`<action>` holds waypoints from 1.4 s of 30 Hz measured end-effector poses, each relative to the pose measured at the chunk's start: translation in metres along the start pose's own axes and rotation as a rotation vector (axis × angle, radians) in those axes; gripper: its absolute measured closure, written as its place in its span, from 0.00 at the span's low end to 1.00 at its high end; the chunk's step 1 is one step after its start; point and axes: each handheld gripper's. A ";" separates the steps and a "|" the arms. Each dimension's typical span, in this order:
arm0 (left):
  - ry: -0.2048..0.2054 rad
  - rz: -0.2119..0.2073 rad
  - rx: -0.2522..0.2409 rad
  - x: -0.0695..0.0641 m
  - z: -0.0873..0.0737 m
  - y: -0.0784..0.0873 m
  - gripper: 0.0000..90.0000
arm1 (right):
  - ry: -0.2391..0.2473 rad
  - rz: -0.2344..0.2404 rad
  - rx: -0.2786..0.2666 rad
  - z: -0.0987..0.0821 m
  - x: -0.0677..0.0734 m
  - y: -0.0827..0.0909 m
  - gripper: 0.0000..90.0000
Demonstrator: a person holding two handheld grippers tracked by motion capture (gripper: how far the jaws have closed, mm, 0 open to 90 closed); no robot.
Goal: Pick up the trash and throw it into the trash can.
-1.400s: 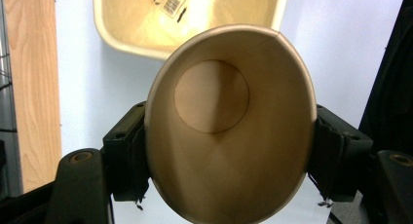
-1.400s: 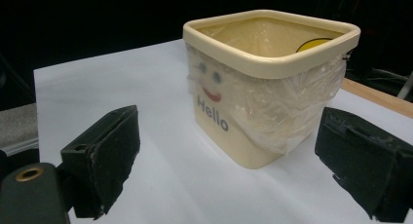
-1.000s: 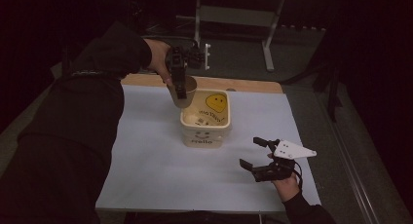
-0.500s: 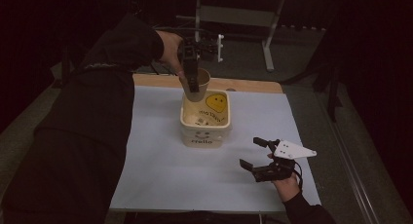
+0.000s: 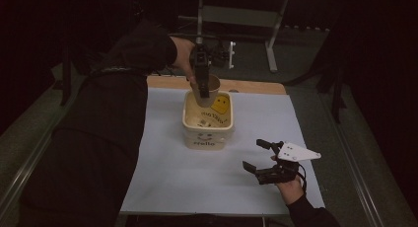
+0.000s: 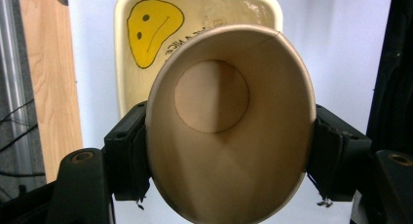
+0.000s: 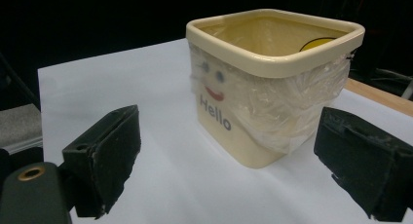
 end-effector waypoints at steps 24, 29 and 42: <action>-0.008 -0.043 0.000 0.008 0.008 -0.032 0.30 | 0.000 0.008 0.003 0.000 0.001 0.001 0.11; 0.001 -0.043 0.008 0.010 0.007 -0.037 0.30 | 0.001 0.008 0.005 0.000 0.001 0.001 0.11; 0.038 0.015 -0.048 0.015 0.005 -0.033 0.01 | 0.002 0.005 0.006 0.001 0.001 0.002 0.11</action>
Point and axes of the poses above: each handheld gripper's, and its own axes: y roughly backward along the jaws, z roughly out of its top, x roughly to its left, and after that the axes turned 4 degrees about -y, right-handed
